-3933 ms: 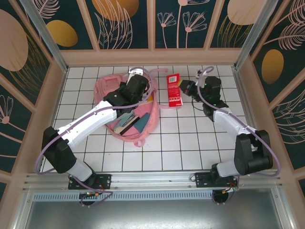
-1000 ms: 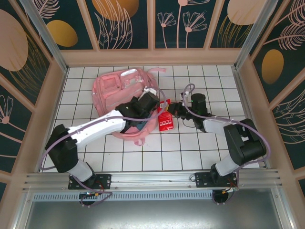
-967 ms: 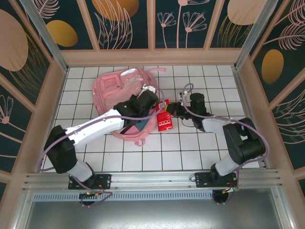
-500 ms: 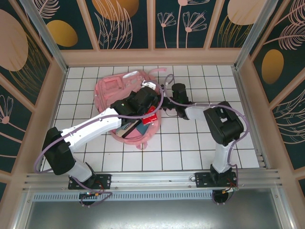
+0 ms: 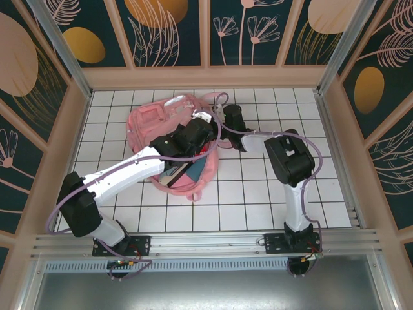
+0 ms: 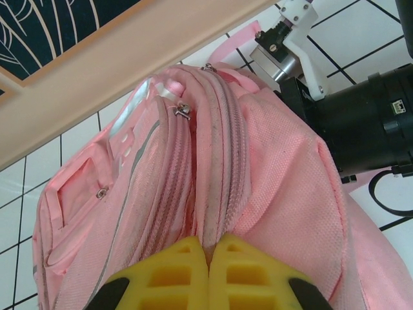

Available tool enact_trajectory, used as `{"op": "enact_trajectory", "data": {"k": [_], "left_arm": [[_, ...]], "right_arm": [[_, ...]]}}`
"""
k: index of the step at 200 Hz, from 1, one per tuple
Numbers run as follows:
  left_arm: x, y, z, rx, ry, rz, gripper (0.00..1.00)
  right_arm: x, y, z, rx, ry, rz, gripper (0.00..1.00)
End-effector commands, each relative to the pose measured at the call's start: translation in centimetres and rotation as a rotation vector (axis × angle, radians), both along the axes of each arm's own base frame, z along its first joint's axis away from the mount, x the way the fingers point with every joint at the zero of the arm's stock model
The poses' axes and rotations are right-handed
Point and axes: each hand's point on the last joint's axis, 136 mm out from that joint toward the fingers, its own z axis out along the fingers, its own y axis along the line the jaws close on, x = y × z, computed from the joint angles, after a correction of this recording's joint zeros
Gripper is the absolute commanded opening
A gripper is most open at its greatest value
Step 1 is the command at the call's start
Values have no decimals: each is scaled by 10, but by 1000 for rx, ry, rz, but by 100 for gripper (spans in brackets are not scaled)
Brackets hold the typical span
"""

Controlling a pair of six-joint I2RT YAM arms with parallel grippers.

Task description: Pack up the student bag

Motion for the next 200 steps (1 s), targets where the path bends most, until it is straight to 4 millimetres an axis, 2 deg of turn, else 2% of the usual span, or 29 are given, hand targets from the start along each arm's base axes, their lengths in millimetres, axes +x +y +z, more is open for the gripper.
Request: {"op": "enact_trajectory", "data": {"k": [1, 30, 42, 62, 80, 109, 131, 179, 184, 200], "left_arm": [[0, -2, 31, -84, -91, 5, 0], [0, -2, 23, -82, -80, 9, 0], [0, -2, 21, -79, -77, 12, 0], [1, -1, 17, -75, -71, 18, 0], [1, -2, 17, -79, -70, 18, 0], [2, -3, 16, -82, -69, 17, 0], [2, -4, 15, -83, -68, 15, 0], [1, -4, 13, -81, -61, 14, 0], [1, -3, 13, -82, -61, 14, 0], [0, -1, 13, -78, -63, 19, 0]], "right_arm": [[4, -18, 13, -65, -73, -69, 52], [-11, -38, 14, -132, -101, -90, 54], [-18, -47, 18, -162, -121, -104, 57], [-31, -59, 24, -194, -143, -114, 58], [-43, -70, 20, -229, -143, -128, 59], [-59, -87, -3, -306, -88, -159, 58], [-67, -85, -23, -340, -49, -146, 55], [-67, -88, -56, -405, 30, -185, 50], [-75, -83, -59, -413, 32, -169, 49], [-83, -85, -66, -436, 45, -178, 42]]}}
